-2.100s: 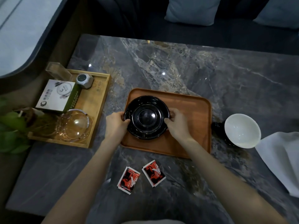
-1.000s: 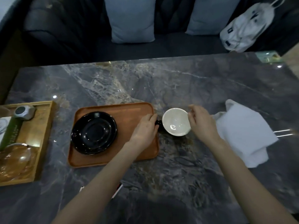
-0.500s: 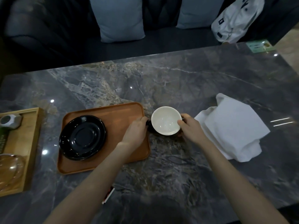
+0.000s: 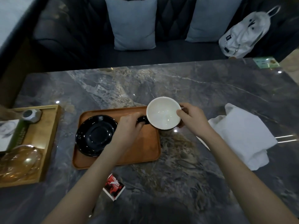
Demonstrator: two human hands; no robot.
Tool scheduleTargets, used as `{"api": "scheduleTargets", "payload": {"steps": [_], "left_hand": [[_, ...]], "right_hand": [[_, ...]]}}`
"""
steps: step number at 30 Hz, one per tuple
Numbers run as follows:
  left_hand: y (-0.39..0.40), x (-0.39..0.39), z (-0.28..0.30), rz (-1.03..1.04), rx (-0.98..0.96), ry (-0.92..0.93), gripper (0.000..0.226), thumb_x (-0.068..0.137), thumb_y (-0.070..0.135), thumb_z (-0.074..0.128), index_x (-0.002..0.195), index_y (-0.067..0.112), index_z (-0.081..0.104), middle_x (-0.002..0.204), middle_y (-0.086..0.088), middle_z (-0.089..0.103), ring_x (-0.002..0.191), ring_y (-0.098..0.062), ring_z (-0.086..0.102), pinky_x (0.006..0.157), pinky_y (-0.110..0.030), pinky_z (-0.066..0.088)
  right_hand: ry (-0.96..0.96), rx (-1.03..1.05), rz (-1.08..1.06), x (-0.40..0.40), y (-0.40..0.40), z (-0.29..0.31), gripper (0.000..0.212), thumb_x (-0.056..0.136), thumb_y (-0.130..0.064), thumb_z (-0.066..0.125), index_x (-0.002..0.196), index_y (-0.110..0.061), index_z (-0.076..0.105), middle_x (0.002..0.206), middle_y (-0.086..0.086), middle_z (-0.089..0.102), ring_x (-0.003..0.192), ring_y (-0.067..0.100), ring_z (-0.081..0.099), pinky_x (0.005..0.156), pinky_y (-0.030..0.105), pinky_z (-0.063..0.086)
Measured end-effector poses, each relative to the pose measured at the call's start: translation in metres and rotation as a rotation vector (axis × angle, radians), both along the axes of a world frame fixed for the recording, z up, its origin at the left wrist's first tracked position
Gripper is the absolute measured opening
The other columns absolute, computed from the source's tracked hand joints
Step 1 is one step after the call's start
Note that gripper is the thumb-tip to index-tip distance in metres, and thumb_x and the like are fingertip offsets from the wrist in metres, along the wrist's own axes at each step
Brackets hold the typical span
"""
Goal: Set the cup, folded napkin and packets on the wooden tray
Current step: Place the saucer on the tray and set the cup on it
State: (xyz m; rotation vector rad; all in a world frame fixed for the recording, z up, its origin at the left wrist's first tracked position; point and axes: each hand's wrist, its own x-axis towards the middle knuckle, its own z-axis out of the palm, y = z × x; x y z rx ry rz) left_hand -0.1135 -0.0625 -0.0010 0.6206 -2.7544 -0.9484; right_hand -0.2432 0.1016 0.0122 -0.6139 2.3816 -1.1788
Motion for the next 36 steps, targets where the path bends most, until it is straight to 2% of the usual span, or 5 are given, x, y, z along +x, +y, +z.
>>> {"api": "scheduleTargets", "payload": {"steps": [6, 10, 14, 19, 36], "left_hand": [[-0.030, 0.042, 0.020, 0.125, -0.025, 0.069, 0.024, 0.085, 0.008, 0.061, 0.108, 0.007, 0.066, 0.101, -0.010, 0.072, 0.093, -0.024, 0.064, 0.073, -0.012, 0.032], [-0.051, 0.068, 0.017, 0.254, -0.016, 0.042, 0.026, 0.085, 0.008, 0.060, 0.111, 0.006, 0.065, 0.108, -0.011, 0.070, 0.101, -0.024, 0.062, 0.085, -0.017, 0.037], [-0.068, 0.091, 0.008, 0.338, 0.013, 0.000, 0.029, 0.085, 0.007, 0.060, 0.114, 0.005, 0.063, 0.111, -0.014, 0.068, 0.104, -0.027, 0.061, 0.089, -0.028, 0.042], [-0.084, 0.114, -0.009, 0.427, 0.026, -0.088, 0.032, 0.085, 0.008, 0.060, 0.117, 0.005, 0.061, 0.115, -0.017, 0.066, 0.105, -0.029, 0.061, 0.088, -0.030, 0.042], [-0.100, 0.146, -0.049, 0.538, 0.070, -0.151, 0.027, 0.081, 0.007, 0.063, 0.107, 0.006, 0.065, 0.105, -0.014, 0.071, 0.097, -0.030, 0.065, 0.085, -0.040, 0.052]], "right_hand": [[0.063, -0.045, 0.132, 0.023, -0.047, 0.018, 0.034, 0.092, -0.017, 0.046, 0.125, -0.013, 0.051, 0.097, 0.008, 0.068, 0.076, 0.022, 0.065, 0.072, 0.036, 0.055], [0.005, -0.070, 0.185, 0.040, -0.081, 0.014, 0.036, 0.093, -0.018, 0.047, 0.129, -0.013, 0.044, 0.094, 0.010, 0.068, 0.067, 0.019, 0.066, 0.063, 0.034, 0.058], [0.040, -0.042, 0.239, 0.053, -0.111, -0.005, 0.034, 0.092, -0.021, 0.048, 0.124, -0.010, 0.050, 0.110, 0.013, 0.068, 0.088, 0.029, 0.066, 0.080, 0.047, 0.054], [-0.006, -0.037, 0.317, 0.072, -0.141, -0.028, 0.027, 0.093, -0.019, 0.046, 0.117, -0.011, 0.053, 0.103, 0.006, 0.067, 0.082, 0.021, 0.062, 0.066, 0.024, 0.055], [-0.066, 0.067, 0.430, 0.093, -0.180, -0.073, 0.025, 0.095, -0.018, 0.042, 0.116, -0.011, 0.052, 0.098, 0.008, 0.065, 0.067, 0.015, 0.058, 0.044, 0.006, 0.040]]}}
